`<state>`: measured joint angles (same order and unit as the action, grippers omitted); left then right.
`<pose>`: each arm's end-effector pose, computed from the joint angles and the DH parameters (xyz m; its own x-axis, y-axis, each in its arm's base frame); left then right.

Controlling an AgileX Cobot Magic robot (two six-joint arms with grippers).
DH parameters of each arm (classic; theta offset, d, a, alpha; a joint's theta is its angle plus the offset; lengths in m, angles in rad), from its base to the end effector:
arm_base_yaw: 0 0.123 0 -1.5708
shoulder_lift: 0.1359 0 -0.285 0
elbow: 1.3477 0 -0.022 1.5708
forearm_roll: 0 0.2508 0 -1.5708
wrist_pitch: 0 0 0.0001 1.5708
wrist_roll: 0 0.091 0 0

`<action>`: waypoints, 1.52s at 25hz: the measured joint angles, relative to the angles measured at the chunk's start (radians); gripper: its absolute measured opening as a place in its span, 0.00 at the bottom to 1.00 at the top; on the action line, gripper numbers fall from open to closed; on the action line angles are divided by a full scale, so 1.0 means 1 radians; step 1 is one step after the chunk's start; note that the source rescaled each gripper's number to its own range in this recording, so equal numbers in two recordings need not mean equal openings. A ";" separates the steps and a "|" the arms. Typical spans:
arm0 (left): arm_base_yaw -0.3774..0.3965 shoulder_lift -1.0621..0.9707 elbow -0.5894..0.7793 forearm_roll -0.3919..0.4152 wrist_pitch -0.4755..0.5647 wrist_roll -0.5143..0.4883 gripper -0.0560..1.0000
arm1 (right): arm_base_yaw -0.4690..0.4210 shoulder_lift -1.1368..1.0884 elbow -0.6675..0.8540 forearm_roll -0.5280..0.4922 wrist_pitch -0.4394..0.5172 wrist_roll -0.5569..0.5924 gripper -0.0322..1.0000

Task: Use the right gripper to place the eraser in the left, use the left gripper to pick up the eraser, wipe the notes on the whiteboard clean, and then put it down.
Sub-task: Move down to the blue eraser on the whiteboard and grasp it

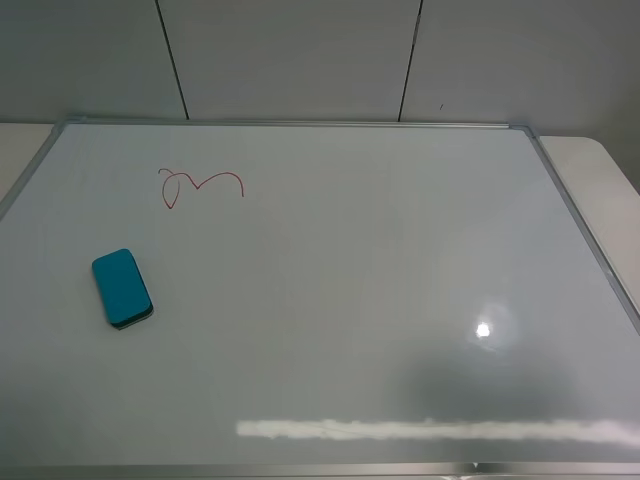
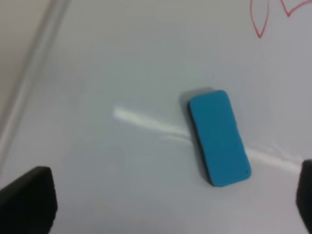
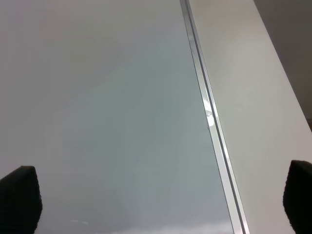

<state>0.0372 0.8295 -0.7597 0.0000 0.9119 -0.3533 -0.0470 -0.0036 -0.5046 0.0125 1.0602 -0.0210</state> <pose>0.1450 0.0054 0.3127 -0.7184 -0.3730 -0.5872 -0.3045 0.9276 -0.2166 -0.0059 0.0013 0.2786 -0.4482 0.0062 -0.8939 0.0306 0.9995 -0.0084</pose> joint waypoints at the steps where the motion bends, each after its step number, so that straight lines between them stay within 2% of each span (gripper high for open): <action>1: -0.001 0.049 -0.020 -0.015 0.000 -0.001 1.00 | 0.000 0.000 0.000 0.000 0.000 0.000 1.00; 6: -0.042 0.278 -0.099 -0.036 -0.004 -0.013 1.00 | 0.000 0.000 0.000 0.000 0.000 0.000 1.00; 12: -0.108 0.454 -0.105 -0.036 -0.067 -0.044 1.00 | 0.000 0.000 0.000 0.000 0.000 0.000 1.00; 18: -0.150 0.597 -0.096 0.014 -0.117 -0.100 1.00 | 0.000 0.000 0.000 0.000 0.000 0.000 1.00; 22: -0.176 0.648 -0.075 0.016 -0.218 -0.150 1.00 | 0.000 0.000 0.000 0.000 0.000 0.000 1.00; 28: -0.179 0.677 0.005 0.009 -0.398 -0.167 1.00 | 0.000 0.000 0.000 0.000 0.000 0.000 1.00; 35: -0.179 0.677 0.055 0.000 -0.419 -0.146 1.00 | 0.000 0.000 0.000 0.000 0.000 0.000 1.00; 38: -0.179 0.677 0.057 -0.060 -0.374 -0.140 1.00 | 0.000 0.000 0.000 0.000 0.000 0.000 1.00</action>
<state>-0.1414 1.5067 -0.7032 -0.0597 0.5376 -0.4936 -0.0470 -0.0036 -0.5046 0.0125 1.0602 -0.0210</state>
